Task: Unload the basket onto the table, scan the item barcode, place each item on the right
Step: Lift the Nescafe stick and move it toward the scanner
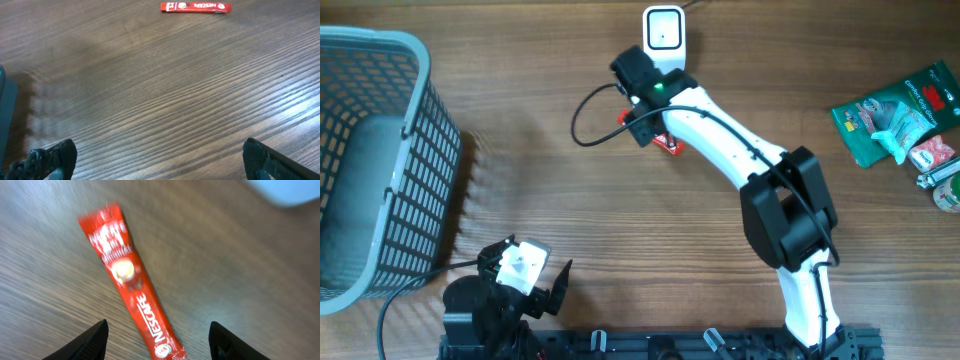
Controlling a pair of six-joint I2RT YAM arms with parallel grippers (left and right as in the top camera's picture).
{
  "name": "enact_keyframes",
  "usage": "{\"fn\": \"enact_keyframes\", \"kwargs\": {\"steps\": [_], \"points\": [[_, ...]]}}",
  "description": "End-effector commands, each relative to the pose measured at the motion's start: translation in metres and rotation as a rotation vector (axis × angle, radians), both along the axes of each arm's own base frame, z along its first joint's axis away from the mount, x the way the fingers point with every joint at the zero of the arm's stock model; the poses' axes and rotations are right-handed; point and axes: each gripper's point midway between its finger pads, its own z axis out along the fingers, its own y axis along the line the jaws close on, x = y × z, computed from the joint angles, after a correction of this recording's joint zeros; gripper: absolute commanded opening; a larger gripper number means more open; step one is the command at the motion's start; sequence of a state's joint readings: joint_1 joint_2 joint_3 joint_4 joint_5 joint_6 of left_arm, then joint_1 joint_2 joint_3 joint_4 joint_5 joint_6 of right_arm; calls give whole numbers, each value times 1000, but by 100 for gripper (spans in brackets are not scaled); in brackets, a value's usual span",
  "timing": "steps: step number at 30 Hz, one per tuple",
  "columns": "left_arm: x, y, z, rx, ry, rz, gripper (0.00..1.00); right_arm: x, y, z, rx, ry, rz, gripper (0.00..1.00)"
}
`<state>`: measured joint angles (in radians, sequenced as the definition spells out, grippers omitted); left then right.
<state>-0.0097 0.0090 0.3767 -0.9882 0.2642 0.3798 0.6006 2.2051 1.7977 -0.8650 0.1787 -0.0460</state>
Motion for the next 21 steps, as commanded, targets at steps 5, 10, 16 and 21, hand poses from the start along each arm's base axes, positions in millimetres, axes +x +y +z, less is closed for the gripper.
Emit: {"fn": "enact_keyframes", "kwargs": {"steps": [5,10,16,21], "points": [[0,-2,-1,-5,2,-10,100,-18,23,-28,118,120,160,68],[0,-2,-1,-5,2,-10,100,-19,21,-42,117,104,171,68],[0,-2,-1,-5,2,-10,100,-19,-2,-69,18,63,144,60],[0,-2,-1,-5,2,-10,100,-17,-16,-87,-37,5,119,29]]}}
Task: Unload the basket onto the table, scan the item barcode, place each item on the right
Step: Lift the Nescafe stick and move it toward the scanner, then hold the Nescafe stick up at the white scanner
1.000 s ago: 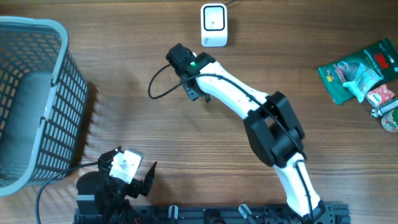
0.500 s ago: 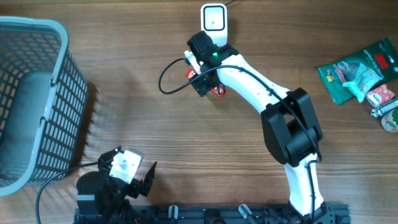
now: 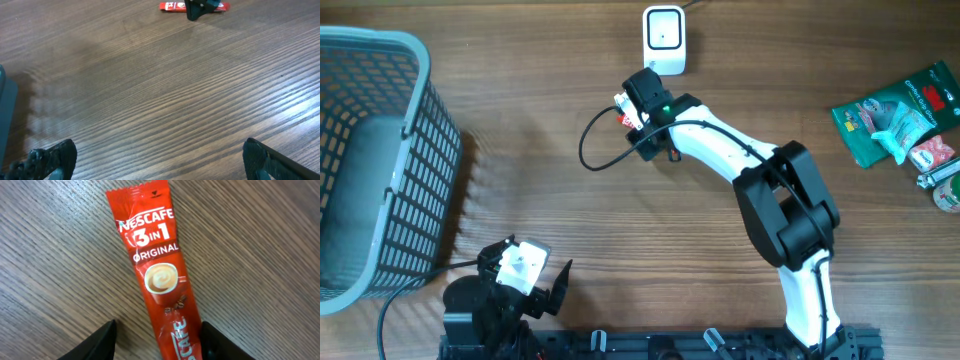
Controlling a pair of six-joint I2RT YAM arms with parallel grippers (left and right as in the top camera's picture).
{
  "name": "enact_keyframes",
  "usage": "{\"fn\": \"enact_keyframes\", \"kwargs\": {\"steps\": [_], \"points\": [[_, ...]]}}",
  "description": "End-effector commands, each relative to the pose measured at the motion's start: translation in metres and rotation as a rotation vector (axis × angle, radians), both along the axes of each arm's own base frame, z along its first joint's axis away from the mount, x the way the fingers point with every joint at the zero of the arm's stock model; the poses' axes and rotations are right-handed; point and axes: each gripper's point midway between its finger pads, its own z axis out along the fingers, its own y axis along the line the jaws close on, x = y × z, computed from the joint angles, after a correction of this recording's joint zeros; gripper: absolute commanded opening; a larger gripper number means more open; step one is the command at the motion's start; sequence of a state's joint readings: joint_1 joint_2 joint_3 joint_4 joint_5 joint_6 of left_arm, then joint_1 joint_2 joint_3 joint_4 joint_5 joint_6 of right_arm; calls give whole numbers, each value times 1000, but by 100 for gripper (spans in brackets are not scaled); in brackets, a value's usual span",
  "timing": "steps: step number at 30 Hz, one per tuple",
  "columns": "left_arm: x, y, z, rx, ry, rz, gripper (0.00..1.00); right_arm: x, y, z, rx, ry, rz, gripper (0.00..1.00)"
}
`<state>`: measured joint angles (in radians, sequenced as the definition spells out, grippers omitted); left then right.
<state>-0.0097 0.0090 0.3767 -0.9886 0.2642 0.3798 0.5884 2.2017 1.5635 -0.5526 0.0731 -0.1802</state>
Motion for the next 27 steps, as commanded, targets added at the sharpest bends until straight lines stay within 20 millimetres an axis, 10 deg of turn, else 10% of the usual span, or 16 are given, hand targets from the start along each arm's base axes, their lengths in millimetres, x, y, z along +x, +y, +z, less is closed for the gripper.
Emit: {"fn": "enact_keyframes", "kwargs": {"steps": [1,5,10,14,18,27], "points": [[0,-2,-1,-5,1,-10,100,-12,-29,-38,-126,9,-34,24],[0,-2,-1,-5,1,-10,100,-13,-34,-47,-138,-15,-41,5],[0,-2,-1,-5,1,-10,100,-32,-17,-25,-15,117,-101,5],[0,-2,-1,-5,1,-10,100,-77,45,89,453,423,-9,5],[0,-2,-1,-5,1,-10,100,-119,56,192,913,727,120,5],[0,-2,-1,-5,1,-10,100,-126,45,269,1249,1186,2,4]]}}
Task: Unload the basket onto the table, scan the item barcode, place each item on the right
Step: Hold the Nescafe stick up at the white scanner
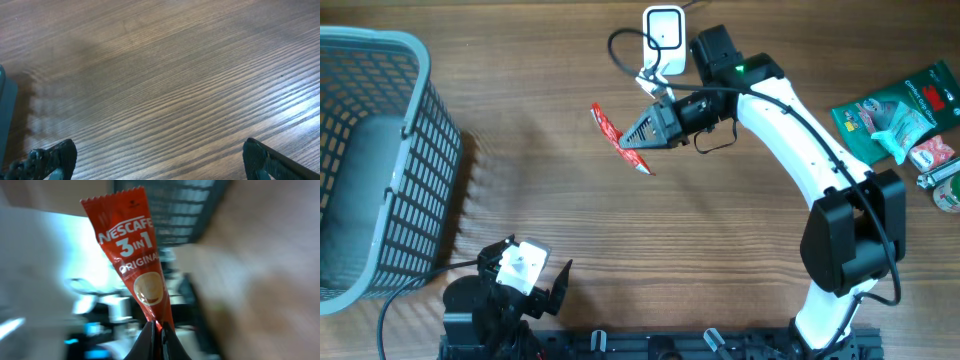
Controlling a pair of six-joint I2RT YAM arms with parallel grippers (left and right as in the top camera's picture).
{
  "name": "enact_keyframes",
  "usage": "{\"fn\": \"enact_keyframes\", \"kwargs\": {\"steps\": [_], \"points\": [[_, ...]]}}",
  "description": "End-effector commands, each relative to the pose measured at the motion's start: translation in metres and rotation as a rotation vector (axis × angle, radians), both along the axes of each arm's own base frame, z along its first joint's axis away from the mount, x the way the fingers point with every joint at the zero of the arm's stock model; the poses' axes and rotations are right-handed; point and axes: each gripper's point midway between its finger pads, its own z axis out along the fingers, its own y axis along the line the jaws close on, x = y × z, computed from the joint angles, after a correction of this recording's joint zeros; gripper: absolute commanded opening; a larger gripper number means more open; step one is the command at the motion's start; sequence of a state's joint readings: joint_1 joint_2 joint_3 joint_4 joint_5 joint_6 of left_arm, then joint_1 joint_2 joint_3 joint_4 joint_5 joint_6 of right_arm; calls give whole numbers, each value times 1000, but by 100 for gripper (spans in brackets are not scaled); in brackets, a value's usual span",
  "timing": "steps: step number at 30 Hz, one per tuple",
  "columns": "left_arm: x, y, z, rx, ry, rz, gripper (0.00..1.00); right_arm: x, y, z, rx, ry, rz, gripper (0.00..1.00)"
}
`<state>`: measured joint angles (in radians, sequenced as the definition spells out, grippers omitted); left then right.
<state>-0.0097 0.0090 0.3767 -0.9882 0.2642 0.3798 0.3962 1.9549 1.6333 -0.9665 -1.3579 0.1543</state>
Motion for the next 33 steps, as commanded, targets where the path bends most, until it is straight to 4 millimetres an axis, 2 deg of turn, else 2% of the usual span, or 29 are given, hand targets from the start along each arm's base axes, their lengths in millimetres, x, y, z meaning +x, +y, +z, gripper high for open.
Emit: {"fn": "enact_keyframes", "kwargs": {"steps": [1,4,6,7,10,13,17,26,28,29,31,32,33], "points": [[0,-2,-1,-5,2,-10,100,-9,2,42,153,243,57,5],[0,-2,-1,-5,2,-10,100,-10,1,46,157,288,63,4],[0,-2,-1,-5,2,-10,100,-9,1,46,118,383,55,4],[0,-2,-1,-5,2,-10,100,-8,0,46,33,591,33,4],[0,-2,-1,-5,2,-10,100,-8,-1,46,-83,865,4,4],[0,-2,-1,-5,2,-10,100,-8,-1,46,-152,1023,-11,4],[0,-2,-1,-5,2,-10,100,-7,-1,46,-212,1159,-26,4],[0,-2,-1,-5,2,-10,100,4,-12,44,-202,1167,-71,4],[0,-2,-1,-5,2,-10,100,18,-17,26,-245,1110,-184,4],[0,-2,-1,-5,2,-10,100,37,-22,-1,-322,1022,-341,4],[0,-2,-1,-5,2,-10,100,60,-35,-42,-467,890,-569,4],[0,-2,-1,-5,2,-10,100,74,-52,-70,-584,768,-715,4],[0,-2,-1,-5,2,-10,100,79,-63,-83,-656,669,-766,5]]}}
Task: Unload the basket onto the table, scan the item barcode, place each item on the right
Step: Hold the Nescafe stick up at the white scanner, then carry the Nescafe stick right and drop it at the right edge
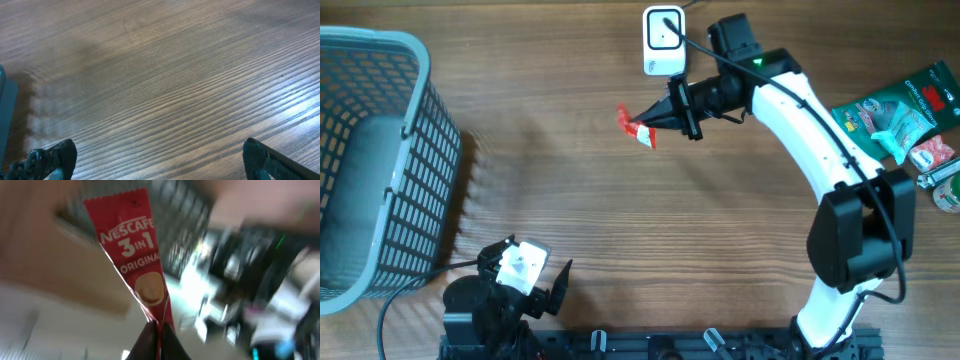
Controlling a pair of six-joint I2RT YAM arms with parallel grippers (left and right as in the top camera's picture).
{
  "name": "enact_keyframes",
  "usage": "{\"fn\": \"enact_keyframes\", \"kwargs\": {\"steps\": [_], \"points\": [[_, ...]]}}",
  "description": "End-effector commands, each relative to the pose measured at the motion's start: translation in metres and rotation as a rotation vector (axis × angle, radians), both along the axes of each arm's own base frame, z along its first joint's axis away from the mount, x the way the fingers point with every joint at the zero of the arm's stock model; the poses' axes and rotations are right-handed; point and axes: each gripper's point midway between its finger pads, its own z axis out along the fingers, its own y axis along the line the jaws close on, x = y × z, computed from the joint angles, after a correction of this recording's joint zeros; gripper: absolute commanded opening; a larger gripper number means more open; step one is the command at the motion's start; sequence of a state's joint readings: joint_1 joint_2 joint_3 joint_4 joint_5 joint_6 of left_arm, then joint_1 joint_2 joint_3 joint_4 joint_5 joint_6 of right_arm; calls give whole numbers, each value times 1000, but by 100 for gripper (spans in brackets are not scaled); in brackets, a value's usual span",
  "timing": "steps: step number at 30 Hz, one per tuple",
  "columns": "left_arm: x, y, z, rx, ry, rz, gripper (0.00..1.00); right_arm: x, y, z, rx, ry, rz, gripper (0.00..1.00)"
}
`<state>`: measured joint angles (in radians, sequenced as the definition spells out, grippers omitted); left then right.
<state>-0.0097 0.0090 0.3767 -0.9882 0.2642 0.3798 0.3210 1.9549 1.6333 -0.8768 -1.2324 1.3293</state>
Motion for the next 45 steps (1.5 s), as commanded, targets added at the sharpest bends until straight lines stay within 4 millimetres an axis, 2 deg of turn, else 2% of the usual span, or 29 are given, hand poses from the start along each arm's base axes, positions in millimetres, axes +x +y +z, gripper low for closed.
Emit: {"fn": "enact_keyframes", "kwargs": {"steps": [1,3,5,9,12,16,19,22,28,31,32,35,37,40,42,44,45], "points": [[0,-2,-1,-5,2,-10,100,41,-48,-77,-530,-309,-96,4],[0,-2,-1,-5,2,-10,100,43,-72,-95,-693,-436,-19,4],[0,-2,-1,-5,2,-10,100,43,-85,-101,-770,-472,17,5],[0,-2,-1,-5,2,-10,100,57,-73,-99,-768,-801,220,5],[0,-2,-1,-5,2,-10,100,70,-64,-94,-775,-920,244,5],[0,-2,-1,-5,2,-10,100,106,-62,-83,-819,-1065,167,5],[0,-2,-1,-5,2,-10,100,132,-52,-80,-806,-1149,120,5],[0,-2,-1,-5,2,-10,100,153,-44,-89,-798,-1192,101,5],[0,-2,-1,-5,2,-10,100,218,-38,-105,-889,-1252,35,5],[0,-2,-1,-5,2,-10,100,238,-41,-122,-939,-1245,6,5],[0,-2,-1,-5,2,-10,100,244,-48,-135,-964,-1212,-20,5],[0,-2,-1,-5,2,-10,100,245,-60,-150,-977,-1145,-37,5],[0,-2,-1,-5,2,-10,100,243,-68,-139,-985,-1136,-40,5],[0,-2,-1,-5,2,-10,100,229,-84,-88,-1034,-1139,-22,5],[0,-2,-1,-5,2,-10,100,208,-108,-55,-1141,-1103,-16,5],[0,-2,-1,-5,2,-10,100,172,-152,-23,-1327,-1015,11,5],[0,-2,-1,-5,2,-10,100,156,-173,-16,-1405,-955,16,5]]}}
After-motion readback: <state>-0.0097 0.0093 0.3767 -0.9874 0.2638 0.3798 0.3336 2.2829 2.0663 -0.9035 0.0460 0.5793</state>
